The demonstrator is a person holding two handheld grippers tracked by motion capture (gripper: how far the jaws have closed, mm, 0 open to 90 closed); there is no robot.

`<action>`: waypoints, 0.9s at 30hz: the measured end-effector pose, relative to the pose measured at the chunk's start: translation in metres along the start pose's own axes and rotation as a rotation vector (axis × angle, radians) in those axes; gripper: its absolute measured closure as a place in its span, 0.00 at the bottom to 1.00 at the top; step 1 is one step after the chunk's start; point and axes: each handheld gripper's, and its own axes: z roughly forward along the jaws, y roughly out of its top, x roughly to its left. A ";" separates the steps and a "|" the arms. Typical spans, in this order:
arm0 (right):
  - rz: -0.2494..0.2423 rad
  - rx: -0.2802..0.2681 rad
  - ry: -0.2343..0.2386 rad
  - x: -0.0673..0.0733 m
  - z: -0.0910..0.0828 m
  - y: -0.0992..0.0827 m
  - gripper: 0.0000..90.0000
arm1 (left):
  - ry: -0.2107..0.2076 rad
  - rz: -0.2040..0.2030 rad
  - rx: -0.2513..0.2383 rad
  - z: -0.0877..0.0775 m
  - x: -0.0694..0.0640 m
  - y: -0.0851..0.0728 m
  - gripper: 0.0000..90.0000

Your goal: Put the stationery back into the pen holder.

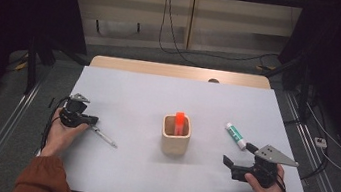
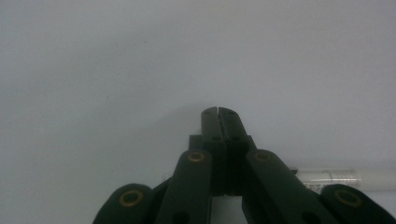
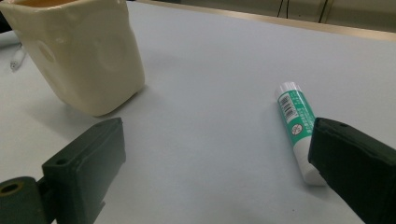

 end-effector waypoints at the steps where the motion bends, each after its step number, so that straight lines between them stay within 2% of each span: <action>1: 0.000 0.000 0.001 0.000 0.000 0.000 0.04 | -0.001 -0.006 -0.003 0.000 0.000 -0.001 1.00; 3: -0.001 0.000 0.003 0.000 0.001 0.000 0.04 | 0.000 0.002 0.004 -0.002 0.000 -0.002 1.00; 11: -0.004 0.000 0.009 0.001 0.002 0.001 0.04 | -0.012 -0.016 0.010 -0.006 0.000 -0.006 1.00; 18: -0.003 0.003 0.002 0.000 0.001 0.000 0.04 | -0.002 0.005 0.056 -0.009 -0.004 -0.005 1.00; 25: 0.002 0.001 -0.007 0.000 -0.001 0.000 0.04 | -0.014 0.005 0.056 -0.013 -0.005 -0.009 1.00; 27: 0.004 0.003 -0.010 0.000 -0.001 -0.001 0.04 | -0.007 0.022 0.066 -0.013 -0.006 -0.009 1.00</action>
